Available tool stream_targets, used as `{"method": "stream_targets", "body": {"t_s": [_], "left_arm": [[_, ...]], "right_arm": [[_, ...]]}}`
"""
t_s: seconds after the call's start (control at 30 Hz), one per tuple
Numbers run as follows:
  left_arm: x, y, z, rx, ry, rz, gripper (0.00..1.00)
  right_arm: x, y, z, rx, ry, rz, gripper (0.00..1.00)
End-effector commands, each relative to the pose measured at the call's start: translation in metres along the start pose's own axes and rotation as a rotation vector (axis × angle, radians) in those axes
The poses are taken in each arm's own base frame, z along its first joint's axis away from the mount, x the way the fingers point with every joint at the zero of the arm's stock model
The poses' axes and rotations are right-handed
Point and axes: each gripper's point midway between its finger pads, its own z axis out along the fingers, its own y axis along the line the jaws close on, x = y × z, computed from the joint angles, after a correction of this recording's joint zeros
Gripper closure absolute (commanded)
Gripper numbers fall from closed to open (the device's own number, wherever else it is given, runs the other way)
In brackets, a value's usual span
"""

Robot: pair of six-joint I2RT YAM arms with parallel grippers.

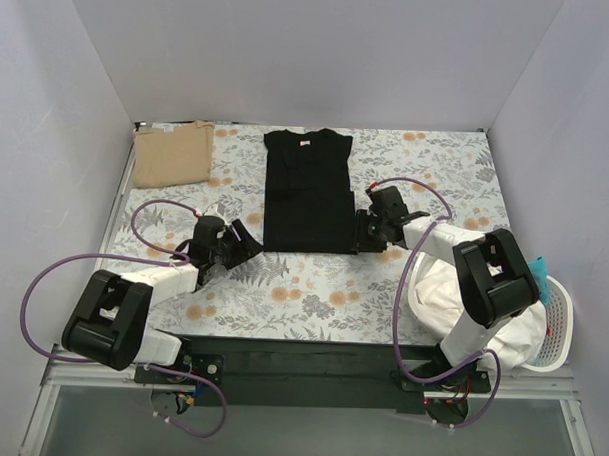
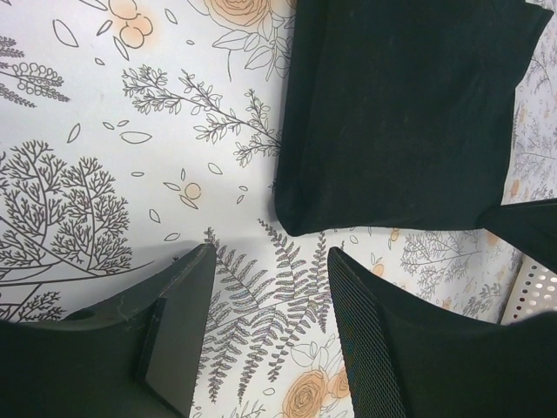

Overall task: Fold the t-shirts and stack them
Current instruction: Fold the tshirt

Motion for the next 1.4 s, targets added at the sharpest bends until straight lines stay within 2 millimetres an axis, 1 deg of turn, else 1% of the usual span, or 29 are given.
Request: {"method": "stream_targets", "body": {"t_s": [0.0, 0.03, 0.13, 0.17, 0.23, 0.27, 0.3, 0.33, 0.4, 0.43, 0.53, 0.63, 0.67, 0.77, 0.83, 0.87, 0.9, 1.03, 1.17, 1.27, 1.3, 1.37], "left_arm": [[-0.010, -0.007, -0.003, 0.011, -0.034, 0.022, 0.47], [-0.008, -0.006, -0.002, 0.007, -0.027, 0.026, 0.47], [-0.012, -0.007, 0.001, -0.006, -0.039, 0.034, 0.47], [-0.013, -0.007, 0.002, -0.009, -0.040, 0.036, 0.48], [-0.017, -0.011, 0.005, -0.011, -0.048, 0.040, 0.48], [-0.018, -0.012, 0.006, -0.014, -0.049, 0.044, 0.48], [-0.023, -0.016, 0.008, -0.013, -0.055, 0.049, 0.49], [-0.019, -0.015, 0.013, -0.031, -0.048, 0.058, 0.49], [-0.020, -0.017, 0.019, -0.044, -0.048, 0.063, 0.49], [-0.019, -0.018, 0.024, -0.054, -0.043, 0.061, 0.50], [-0.020, -0.015, 0.031, -0.073, -0.039, 0.043, 0.53], [-0.016, -0.014, 0.035, -0.088, -0.017, 0.045, 0.56], [-0.019, -0.014, 0.036, -0.101, -0.030, 0.054, 0.56], [-0.013, -0.012, 0.036, -0.135, -0.028, 0.078, 0.59], [-0.006, -0.011, 0.035, -0.145, -0.013, 0.086, 0.60], [-0.002, -0.009, 0.035, -0.157, -0.006, 0.086, 0.62], [0.001, -0.004, 0.035, -0.179, 0.004, 0.080, 0.63], [0.016, 0.003, 0.032, -0.203, 0.025, 0.075, 0.64], [0.020, 0.011, 0.034, -0.239, 0.030, 0.071, 0.67], [0.022, 0.013, 0.036, -0.247, 0.039, 0.072, 0.75], [0.023, 0.013, 0.036, -0.248, 0.044, 0.071, 0.81], [0.025, 0.013, 0.036, -0.244, 0.051, 0.072, 0.86]], "right_arm": [[0.008, 0.001, 0.000, 0.000, -0.002, 0.010, 0.57], [0.008, 0.001, 0.000, 0.003, -0.002, 0.009, 0.57], [0.013, -0.001, 0.004, 0.011, 0.014, 0.008, 0.60], [0.015, -0.001, 0.005, 0.009, 0.022, 0.009, 0.64], [0.019, -0.003, 0.006, 0.015, 0.030, 0.011, 0.69], [0.019, -0.003, 0.005, 0.017, 0.027, 0.012, 0.73], [0.020, -0.003, 0.005, 0.018, 0.028, 0.014, 0.75], [0.022, -0.004, 0.005, 0.019, 0.031, 0.014, 0.76], [0.024, -0.003, 0.005, 0.019, 0.035, 0.012, 0.79], [0.023, -0.003, 0.004, 0.019, 0.033, 0.014, 0.79], [0.025, -0.005, 0.003, 0.021, 0.034, 0.013, 0.80], [0.025, -0.005, 0.002, 0.022, 0.028, 0.008, 0.81], [0.025, -0.005, 0.002, 0.024, 0.029, 0.009, 0.81], [0.024, -0.005, 0.002, 0.024, 0.029, 0.011, 0.81], [0.023, -0.004, 0.002, 0.022, 0.025, 0.013, 0.81], [0.022, -0.004, 0.002, 0.022, 0.025, 0.013, 0.81], [0.021, -0.003, 0.002, 0.020, 0.022, 0.014, 0.81], [0.021, -0.003, 0.002, 0.020, 0.021, 0.014, 0.82], [0.020, -0.002, 0.001, 0.017, 0.017, 0.015, 0.82], [0.020, -0.002, 0.000, 0.018, 0.017, 0.010, 0.82], [0.021, -0.002, 0.000, 0.020, 0.018, 0.014, 0.82], [0.020, -0.002, 0.000, 0.019, 0.014, 0.014, 0.83]]}}
